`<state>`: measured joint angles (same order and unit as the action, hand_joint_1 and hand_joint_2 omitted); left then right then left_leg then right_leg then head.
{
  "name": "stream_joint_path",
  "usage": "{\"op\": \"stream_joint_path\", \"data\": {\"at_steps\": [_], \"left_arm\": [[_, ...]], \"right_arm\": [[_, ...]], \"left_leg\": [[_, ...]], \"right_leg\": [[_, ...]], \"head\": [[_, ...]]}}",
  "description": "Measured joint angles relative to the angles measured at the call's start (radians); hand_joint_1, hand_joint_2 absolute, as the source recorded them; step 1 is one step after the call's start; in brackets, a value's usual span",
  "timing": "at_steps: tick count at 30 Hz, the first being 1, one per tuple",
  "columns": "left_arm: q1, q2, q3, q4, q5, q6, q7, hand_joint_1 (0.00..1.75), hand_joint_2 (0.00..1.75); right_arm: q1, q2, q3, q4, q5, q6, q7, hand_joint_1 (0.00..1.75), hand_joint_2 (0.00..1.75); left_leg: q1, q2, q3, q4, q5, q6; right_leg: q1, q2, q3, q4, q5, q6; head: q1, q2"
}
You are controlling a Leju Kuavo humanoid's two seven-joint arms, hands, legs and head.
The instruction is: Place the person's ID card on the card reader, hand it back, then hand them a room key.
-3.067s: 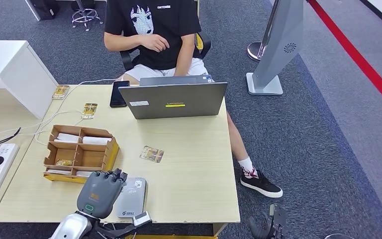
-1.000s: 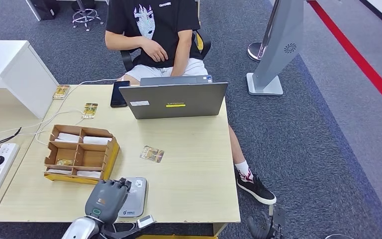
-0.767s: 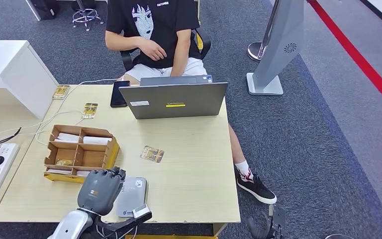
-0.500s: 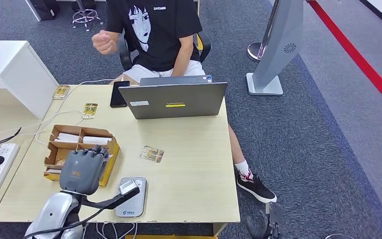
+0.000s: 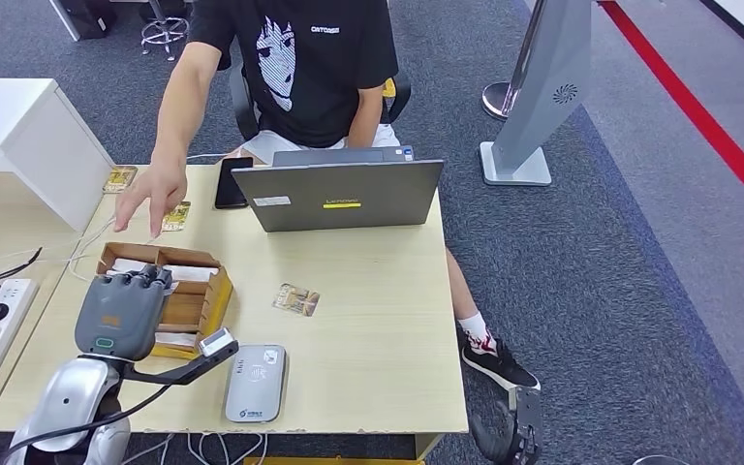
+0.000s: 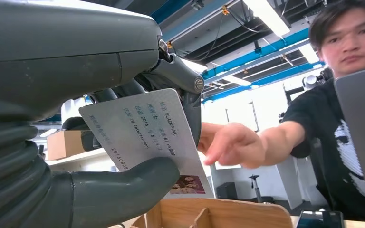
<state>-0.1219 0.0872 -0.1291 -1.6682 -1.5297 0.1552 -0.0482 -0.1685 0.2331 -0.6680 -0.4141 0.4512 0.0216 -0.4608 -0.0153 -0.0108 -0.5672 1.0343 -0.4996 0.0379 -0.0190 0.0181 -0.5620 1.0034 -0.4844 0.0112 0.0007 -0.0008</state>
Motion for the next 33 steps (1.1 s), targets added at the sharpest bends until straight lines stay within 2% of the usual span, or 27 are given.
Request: {"op": "stream_joint_path", "data": {"at_steps": [16, 33], "left_arm": [[-0.039, 0.019, 0.015, 0.045, -0.001, 0.003, 0.002, 1.75, 1.75], [-0.037, 0.008, 0.046, 0.019, 0.004, 0.04, -0.004, 1.75, 1.75]], "right_arm": [[-0.007, 0.0, 0.013, 0.015, -0.002, 0.008, 0.0, 0.0, 1.75], [-0.006, 0.0, 0.023, 0.017, -0.014, 0.01, -0.001, 0.0, 1.75]], "left_leg": [[0.0, 0.0, 0.0, 0.0, 0.0, 0.0], [0.0, 0.0, 0.0, 0.0, 0.0, -0.001]], "right_leg": [[0.0, 0.0, 0.0, 0.0, 0.0, 0.0], [0.0, 0.0, 0.0, 0.0, 0.0, 0.0]], "head": [[0.0, 0.0], [0.0, 0.0]]}}
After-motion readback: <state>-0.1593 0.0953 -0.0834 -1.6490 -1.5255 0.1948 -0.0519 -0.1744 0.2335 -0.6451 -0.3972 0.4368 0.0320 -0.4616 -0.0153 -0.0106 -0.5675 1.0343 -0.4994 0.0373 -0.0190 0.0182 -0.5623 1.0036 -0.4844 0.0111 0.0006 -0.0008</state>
